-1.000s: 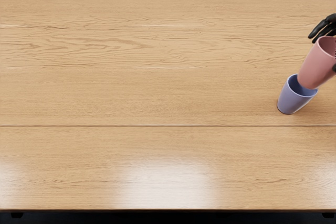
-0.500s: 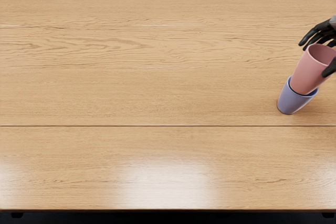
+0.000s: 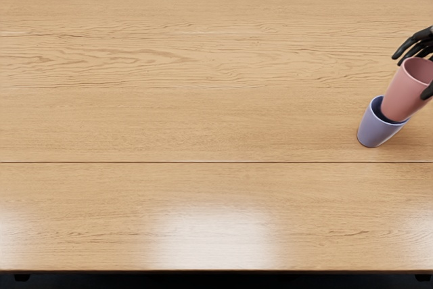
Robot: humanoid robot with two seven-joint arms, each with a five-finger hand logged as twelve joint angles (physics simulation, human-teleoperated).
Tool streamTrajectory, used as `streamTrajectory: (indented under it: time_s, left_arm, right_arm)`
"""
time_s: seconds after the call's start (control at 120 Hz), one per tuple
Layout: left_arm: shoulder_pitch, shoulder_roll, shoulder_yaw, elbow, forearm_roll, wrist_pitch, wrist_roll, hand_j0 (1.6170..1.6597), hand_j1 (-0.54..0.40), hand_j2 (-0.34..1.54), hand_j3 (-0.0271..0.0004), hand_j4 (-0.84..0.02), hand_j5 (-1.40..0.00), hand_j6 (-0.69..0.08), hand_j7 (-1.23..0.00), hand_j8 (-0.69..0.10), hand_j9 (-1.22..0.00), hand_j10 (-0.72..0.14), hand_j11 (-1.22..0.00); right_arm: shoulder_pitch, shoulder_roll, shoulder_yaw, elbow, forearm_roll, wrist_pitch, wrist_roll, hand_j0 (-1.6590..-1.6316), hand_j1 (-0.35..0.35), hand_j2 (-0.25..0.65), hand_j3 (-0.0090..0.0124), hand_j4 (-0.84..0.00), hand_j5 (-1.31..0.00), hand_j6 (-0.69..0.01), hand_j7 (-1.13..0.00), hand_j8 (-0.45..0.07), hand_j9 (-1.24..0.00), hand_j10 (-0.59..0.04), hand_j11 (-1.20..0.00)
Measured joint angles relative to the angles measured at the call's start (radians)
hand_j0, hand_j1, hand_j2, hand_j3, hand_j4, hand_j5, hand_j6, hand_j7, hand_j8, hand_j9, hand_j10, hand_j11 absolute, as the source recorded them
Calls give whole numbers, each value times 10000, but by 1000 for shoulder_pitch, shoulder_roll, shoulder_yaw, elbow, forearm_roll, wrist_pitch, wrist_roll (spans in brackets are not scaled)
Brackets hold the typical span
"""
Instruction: Pick up cup and place in cup with right hand
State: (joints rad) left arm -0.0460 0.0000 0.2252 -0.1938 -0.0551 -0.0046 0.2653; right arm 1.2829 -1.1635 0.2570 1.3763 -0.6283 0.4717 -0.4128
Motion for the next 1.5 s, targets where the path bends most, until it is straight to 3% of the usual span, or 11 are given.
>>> streamTrajectory:
  time_s: [0.075, 0.308, 0.617, 0.892, 1.1, 1.275, 1.5]
  left_arm:
    - [1, 0, 0, 0, 0, 0, 0, 16581, 3263, 40, -2, -191, -248, -191, -247, -191, -247, -190, -247]
    - [0, 0, 0, 0, 0, 0, 0, 16581, 3262, 40, -2, -192, -249, -193, -249, -193, -248, -192, -248]
    - [1, 0, 0, 0, 0, 0, 0, 16581, 3263, 40, -2, -192, -248, -192, -248, -192, -248, -191, -247]
    - [0, 0, 0, 0, 0, 0, 0, 16581, 3263, 40, -2, -192, -248, -193, -248, -193, -248, -192, -247]
    - [1, 0, 0, 0, 0, 0, 0, 16581, 3261, 40, -2, -193, -249, -193, -249, -193, -249, -192, -249]
    - [0, 0, 0, 0, 0, 0, 0, 16581, 3262, 40, -2, -192, -249, -193, -248, -193, -248, -192, -248]
    - [0, 0, 0, 0, 0, 0, 0, 16581, 3261, 40, -2, -193, -250, -194, -249, -194, -249, -193, -249]
  right_arm:
    - [-5, 7, 0, -1, -5, -13, 0, -16555, 765, 628, 1, -4681, -6251, -4237, -6156, -2889, -6229, -3402, -6208]
    - [-15, 28, 0, -3, -8, -39, 1, -16555, 677, 728, -1, -4703, -6193, -4391, -6139, -3103, -6218, -3604, -6190]
    - [-44, 37, 0, -13, -8, -43, 21, -16557, 561, 346, 0, -4414, -5868, -4455, -5789, -3081, -5891, -3649, -5834]
    - [-58, 36, 1, -15, 5, -62, 22, -16574, -920, -141, 0, -2474, -3211, -2499, -3181, -2136, -3213, -2283, -3196]
    - [-60, 37, 6, -15, 100, -44, 22, -16578, -2462, -57, 0, -1042, -1296, -1065, -1278, -925, -1294, -966, -1286]
    - [-53, 41, 15, -13, 247, 0, 22, -16580, -3066, -20, 0, -479, -555, -500, -542, -433, -552, -441, -547]
    - [-49, 85, 29, -13, 407, 35, 22, -16580, -3359, -6, 0, -188, -188, -203, -180, -176, -185, -171, -182]
